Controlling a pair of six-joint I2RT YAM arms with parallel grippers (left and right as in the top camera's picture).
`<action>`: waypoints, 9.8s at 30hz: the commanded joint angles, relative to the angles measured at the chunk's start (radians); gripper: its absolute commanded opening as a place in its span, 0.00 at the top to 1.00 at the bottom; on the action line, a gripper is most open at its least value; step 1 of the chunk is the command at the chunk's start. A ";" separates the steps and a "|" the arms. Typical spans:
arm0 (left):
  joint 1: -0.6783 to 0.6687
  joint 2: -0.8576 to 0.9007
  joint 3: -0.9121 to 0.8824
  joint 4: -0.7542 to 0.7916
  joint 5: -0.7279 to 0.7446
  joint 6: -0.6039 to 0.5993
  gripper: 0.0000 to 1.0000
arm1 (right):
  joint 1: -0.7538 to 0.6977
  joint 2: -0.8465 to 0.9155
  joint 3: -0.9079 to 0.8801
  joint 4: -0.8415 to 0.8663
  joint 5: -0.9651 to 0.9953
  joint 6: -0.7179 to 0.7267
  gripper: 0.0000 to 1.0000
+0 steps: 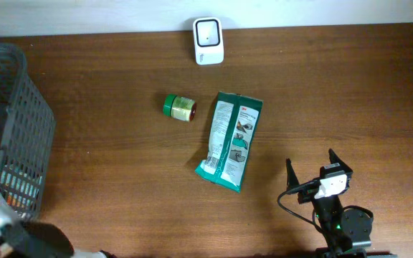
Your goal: Scan the item barcode
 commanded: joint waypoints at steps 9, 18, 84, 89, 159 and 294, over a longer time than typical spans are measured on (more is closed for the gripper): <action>0.065 0.461 0.000 -0.221 -0.015 -0.061 0.32 | 0.001 -0.005 -0.007 -0.003 0.005 -0.009 0.02; 0.065 0.545 -0.003 -0.236 -0.019 -0.061 0.51 | 0.001 -0.005 -0.007 -0.003 0.005 -0.009 0.02; -1.026 0.360 0.092 -0.357 0.109 -0.204 0.34 | 0.001 -0.005 -0.007 -0.003 0.005 -0.009 0.02; -0.895 0.112 0.431 -0.391 0.039 -0.097 0.27 | 0.001 -0.005 -0.007 -0.003 0.005 -0.009 0.02; -0.792 -0.011 -0.376 -0.191 0.184 -0.188 1.00 | 0.001 -0.005 -0.007 -0.003 0.005 -0.009 0.02; -0.924 -0.100 -0.045 -0.109 0.029 0.033 0.36 | 0.001 -0.005 -0.007 -0.003 0.005 -0.009 0.02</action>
